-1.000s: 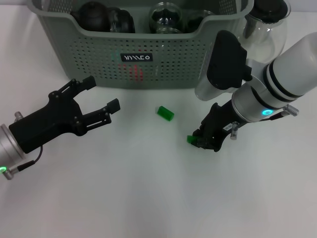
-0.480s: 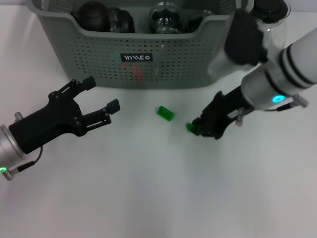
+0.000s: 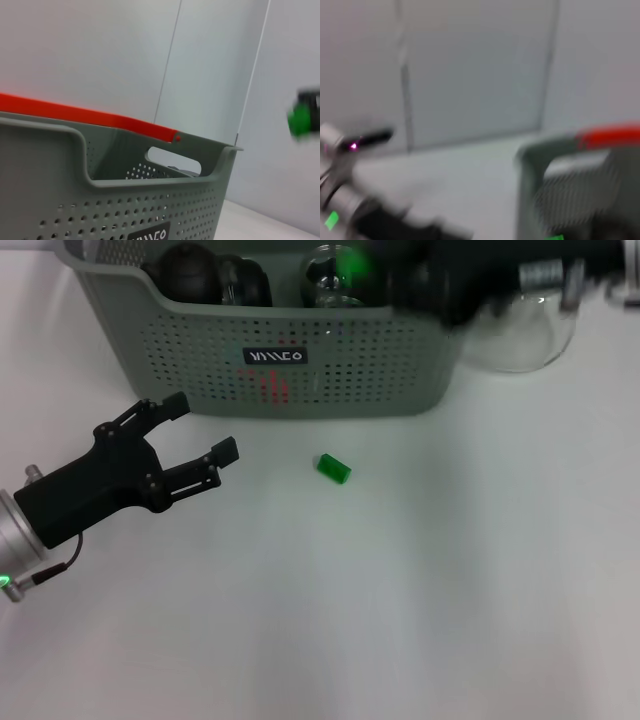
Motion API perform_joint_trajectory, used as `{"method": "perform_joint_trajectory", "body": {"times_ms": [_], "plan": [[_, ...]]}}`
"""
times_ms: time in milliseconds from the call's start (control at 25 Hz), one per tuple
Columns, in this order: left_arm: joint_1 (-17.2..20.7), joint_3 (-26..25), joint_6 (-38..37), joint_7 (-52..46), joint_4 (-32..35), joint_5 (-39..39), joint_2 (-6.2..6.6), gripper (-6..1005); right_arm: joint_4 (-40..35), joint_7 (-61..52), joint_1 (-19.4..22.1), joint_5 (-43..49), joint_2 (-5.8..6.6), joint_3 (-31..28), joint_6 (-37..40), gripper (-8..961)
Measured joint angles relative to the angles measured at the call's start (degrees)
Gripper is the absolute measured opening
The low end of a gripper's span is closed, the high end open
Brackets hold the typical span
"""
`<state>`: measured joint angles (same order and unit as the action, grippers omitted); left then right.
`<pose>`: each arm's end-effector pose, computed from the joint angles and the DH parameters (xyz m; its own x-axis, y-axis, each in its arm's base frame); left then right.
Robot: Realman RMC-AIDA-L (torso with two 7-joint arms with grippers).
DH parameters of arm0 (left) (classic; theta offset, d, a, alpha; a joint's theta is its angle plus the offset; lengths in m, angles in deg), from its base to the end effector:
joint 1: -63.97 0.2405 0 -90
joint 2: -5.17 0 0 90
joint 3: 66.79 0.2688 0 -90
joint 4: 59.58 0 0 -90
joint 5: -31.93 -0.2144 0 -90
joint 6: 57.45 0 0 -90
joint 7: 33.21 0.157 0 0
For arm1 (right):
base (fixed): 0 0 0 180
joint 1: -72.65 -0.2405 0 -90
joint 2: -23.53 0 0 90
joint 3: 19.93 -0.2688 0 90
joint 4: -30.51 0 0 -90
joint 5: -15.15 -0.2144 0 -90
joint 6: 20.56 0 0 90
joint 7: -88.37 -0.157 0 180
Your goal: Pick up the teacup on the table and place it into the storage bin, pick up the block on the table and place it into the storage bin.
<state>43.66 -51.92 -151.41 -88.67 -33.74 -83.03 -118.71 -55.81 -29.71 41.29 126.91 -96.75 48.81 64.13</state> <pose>-0.3198 0.2727 -0.0343 0.6186 0.2132 0.7562 0.6056 -0.7426 -0.2861 0.0921 0.3631 0.0219 0.9333 -0.1219 -0.3379 -0.2090 -0.9494 -0.2346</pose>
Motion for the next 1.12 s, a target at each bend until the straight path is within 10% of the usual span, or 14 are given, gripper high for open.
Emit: {"method": "perform_joint_trajectory", "body": {"times_ms": [320,720,1120], "plan": [[-0.52,-0.27,0.0,0.0,0.0,0.01,0.13,949,8.57,-3.64,-9.8,3.91,0.0,6.75,-24.84,152],[-0.62,-0.28,-0.31,0.0,0.0,0.01,0.07,948,60.17,-8.14,-39.54,17.57,0.36,4.26,-46.75,151],[-0.46,-0.27,-0.1,0.0,0.0,0.01,-0.05,948,56.4,-9.05,-35.92,18.09,0.12,4.2,-46.8,234]]}}
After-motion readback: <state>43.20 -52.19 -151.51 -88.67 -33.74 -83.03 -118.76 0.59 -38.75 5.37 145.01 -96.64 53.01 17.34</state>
